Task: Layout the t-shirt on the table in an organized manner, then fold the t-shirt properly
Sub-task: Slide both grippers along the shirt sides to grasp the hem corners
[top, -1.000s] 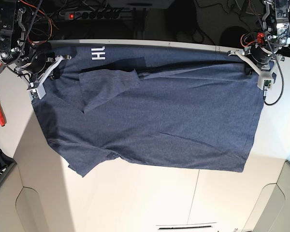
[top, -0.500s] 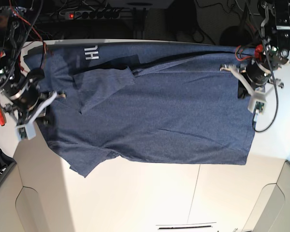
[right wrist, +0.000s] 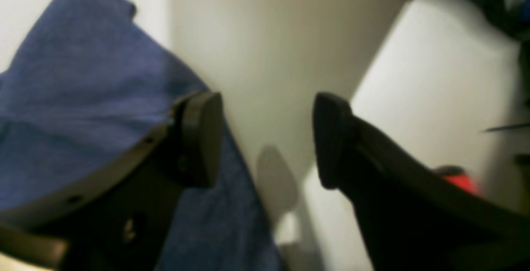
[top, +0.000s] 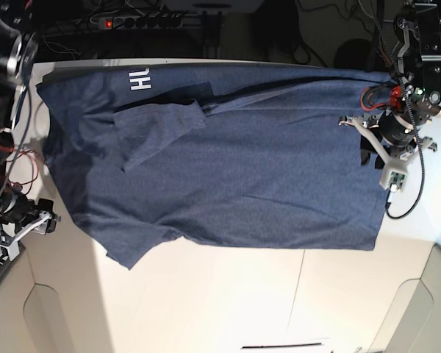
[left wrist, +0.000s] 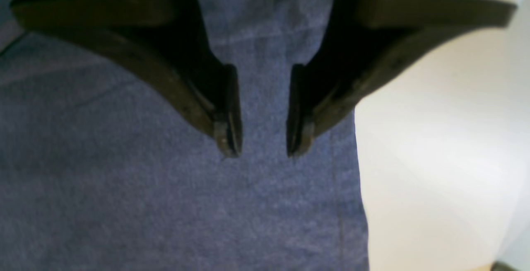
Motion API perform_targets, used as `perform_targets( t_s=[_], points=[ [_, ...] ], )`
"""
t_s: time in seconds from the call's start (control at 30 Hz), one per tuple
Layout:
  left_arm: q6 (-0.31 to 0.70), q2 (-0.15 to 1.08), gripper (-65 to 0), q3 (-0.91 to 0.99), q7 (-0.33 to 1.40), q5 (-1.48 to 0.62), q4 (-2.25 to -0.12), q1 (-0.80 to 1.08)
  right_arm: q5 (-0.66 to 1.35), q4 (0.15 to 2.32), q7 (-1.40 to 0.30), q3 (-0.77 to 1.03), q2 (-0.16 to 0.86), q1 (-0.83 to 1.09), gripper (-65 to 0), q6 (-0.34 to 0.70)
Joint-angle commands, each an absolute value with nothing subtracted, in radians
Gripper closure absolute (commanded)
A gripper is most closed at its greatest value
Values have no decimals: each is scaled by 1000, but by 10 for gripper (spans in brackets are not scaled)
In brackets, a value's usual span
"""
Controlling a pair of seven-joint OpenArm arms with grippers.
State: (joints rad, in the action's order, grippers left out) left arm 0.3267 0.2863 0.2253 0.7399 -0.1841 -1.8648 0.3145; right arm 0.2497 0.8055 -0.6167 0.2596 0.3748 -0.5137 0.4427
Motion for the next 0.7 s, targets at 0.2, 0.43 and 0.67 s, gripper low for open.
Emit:
perform_targets(
  t_s=[0.2,0.43,0.67],
  points=[
    [326,297,-220,230,721,-187,-1882,307,360,505,-520,262,381,-629,-345,574],
    [311,297,-220,230,696,-185,-1882,293,345,505,-510,261,326,-620,-320,572],
    [196,351,-219,298,608,-195,-1620,63,352,514,-496,262,330,-620,0,572]
  ],
)
